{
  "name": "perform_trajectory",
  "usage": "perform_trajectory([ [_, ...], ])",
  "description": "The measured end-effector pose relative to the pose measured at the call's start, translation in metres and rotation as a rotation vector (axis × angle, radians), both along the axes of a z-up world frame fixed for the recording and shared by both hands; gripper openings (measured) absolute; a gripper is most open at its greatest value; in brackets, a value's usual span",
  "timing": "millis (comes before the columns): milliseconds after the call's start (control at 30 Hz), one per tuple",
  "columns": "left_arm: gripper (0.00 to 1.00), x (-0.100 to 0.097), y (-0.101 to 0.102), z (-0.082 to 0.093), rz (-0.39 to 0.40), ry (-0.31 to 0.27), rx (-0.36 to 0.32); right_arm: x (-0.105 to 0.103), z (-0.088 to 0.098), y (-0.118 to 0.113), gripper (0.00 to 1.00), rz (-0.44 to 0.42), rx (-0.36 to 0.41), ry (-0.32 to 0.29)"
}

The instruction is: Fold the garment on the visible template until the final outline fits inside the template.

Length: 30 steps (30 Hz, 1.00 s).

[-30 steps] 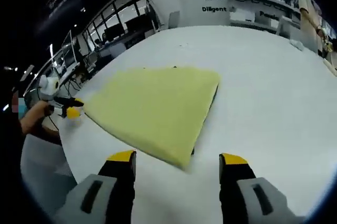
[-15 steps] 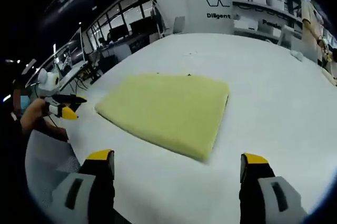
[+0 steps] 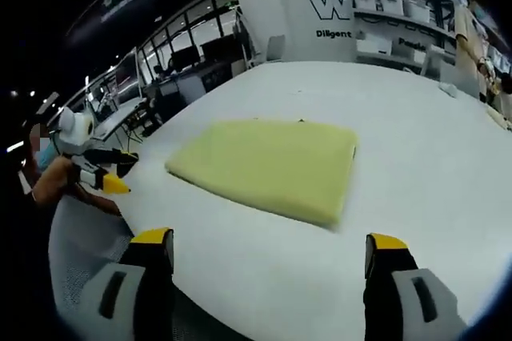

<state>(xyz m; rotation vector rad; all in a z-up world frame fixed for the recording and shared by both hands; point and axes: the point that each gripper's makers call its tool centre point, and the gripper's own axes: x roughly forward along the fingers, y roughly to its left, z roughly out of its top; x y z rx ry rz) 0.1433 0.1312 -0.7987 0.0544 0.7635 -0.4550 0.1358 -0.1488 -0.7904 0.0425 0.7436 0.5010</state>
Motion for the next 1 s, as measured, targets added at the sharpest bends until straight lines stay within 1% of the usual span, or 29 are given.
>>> perform_trajectory([
  [33,0.93,-0.003,0.000,0.000,0.007,0.012,-0.011,-0.002,0.001,0.002,0.99,0.001,0.008,0.000],
  [100,0.95,-0.005,-0.004,0.002,0.013,0.003,-0.046,-0.006,0.000,0.005,0.99,0.007,0.004,-0.005],
  [167,0.95,-0.008,-0.004,-0.001,0.017,0.011,-0.037,-0.009,-0.003,0.005,0.99,0.012,-0.020,-0.009],
  [233,0.95,-0.010,-0.002,-0.004,0.016,0.004,-0.005,-0.013,-0.006,0.006,0.99,0.009,-0.003,0.003],
  [333,0.98,-0.013,-0.003,-0.006,0.010,-0.004,0.011,-0.018,-0.009,0.009,0.99,-0.001,0.024,0.017],
  [367,0.98,-0.012,-0.001,-0.007,0.005,-0.007,0.009,-0.020,-0.011,0.011,0.99,-0.001,0.017,0.019],
  [400,0.98,-0.012,0.000,-0.007,0.003,-0.001,0.010,-0.021,-0.011,0.009,0.99,0.005,-0.006,0.017],
  [433,0.98,-0.011,0.000,-0.007,0.006,-0.002,0.010,-0.019,-0.010,0.007,0.99,0.013,-0.036,-0.004],
  [467,0.97,-0.009,0.002,-0.005,0.016,-0.013,0.008,-0.012,-0.006,0.006,0.99,0.007,-0.047,-0.054],
  [500,0.97,-0.007,0.002,-0.002,0.021,-0.032,0.008,-0.012,-0.006,0.006,0.99,-0.001,-0.044,-0.050],
  [567,0.97,-0.006,0.002,-0.001,0.021,-0.045,0.009,-0.013,-0.007,0.005,0.99,-0.009,-0.042,-0.047],
  [600,0.96,-0.006,0.002,-0.001,0.021,-0.044,0.022,-0.014,-0.008,0.005,0.99,-0.005,-0.041,-0.044],
  [633,0.96,-0.003,0.002,0.001,0.007,-0.069,0.051,-0.014,-0.009,0.005,0.99,-0.006,-0.036,-0.038],
  [667,0.97,-0.003,0.001,0.001,-0.001,-0.075,0.059,-0.014,-0.011,0.005,0.99,-0.008,-0.036,-0.028],
  [733,0.97,-0.005,-0.001,0.000,-0.001,-0.068,0.056,-0.014,-0.012,0.004,0.99,-0.011,-0.037,-0.021],
  [767,0.97,-0.007,-0.003,-0.002,-0.014,-0.053,0.056,-0.014,-0.012,0.001,0.98,-0.022,-0.047,-0.025],
  [833,0.96,-0.007,-0.002,-0.003,-0.018,-0.055,0.062,-0.012,-0.010,-0.002,0.98,-0.030,-0.069,-0.048],
  [900,0.97,-0.006,-0.001,-0.003,-0.015,-0.056,0.055,-0.010,-0.010,-0.005,0.98,-0.030,-0.106,-0.070],
  [1000,0.96,-0.005,0.000,-0.004,-0.006,-0.047,0.038,-0.010,-0.011,-0.005,0.97,-0.029,-0.112,-0.066],
])
